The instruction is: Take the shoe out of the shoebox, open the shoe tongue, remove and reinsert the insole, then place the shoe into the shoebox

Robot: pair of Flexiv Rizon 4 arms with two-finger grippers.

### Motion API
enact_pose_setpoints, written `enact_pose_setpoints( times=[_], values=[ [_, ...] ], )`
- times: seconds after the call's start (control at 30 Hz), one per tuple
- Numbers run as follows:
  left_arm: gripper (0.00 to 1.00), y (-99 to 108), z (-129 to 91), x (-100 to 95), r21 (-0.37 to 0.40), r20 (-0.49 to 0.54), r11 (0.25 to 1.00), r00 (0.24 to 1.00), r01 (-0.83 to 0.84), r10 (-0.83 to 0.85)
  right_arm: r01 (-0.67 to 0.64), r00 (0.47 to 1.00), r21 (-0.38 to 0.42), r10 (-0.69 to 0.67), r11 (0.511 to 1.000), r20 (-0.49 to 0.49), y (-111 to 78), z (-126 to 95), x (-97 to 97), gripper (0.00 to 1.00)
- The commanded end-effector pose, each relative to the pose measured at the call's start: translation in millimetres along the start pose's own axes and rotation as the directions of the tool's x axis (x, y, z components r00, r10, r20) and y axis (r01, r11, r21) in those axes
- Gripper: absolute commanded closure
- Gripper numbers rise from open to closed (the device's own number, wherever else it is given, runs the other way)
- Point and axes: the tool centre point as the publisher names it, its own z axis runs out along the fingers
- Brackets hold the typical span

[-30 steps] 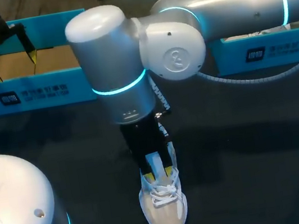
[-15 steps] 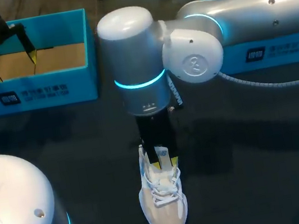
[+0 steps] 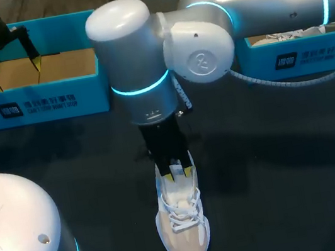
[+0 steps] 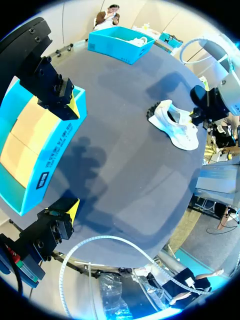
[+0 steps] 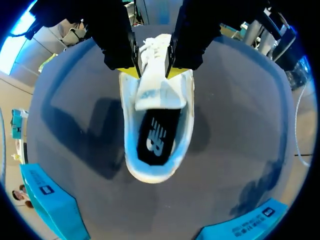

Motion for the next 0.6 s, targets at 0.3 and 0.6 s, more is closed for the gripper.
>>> enact_pose_setpoints(
  times=[0.3,0.6],
  values=[
    [0.0,1,0,-0.4,0.001,-0.003,1.0,1.0,-0.001,0.001,0.018,1.0,-0.01,-0.018,1.0,-0.004,5.2,5,0.9,0.68],
    [0.0,1,0,-0.4,0.001,-0.003,1.0,1.0,-0.001,0.001,0.317,0.948,-0.064,-0.314,0.946,0.06,4.8,-31,-11.0,0.65]
  ],
)
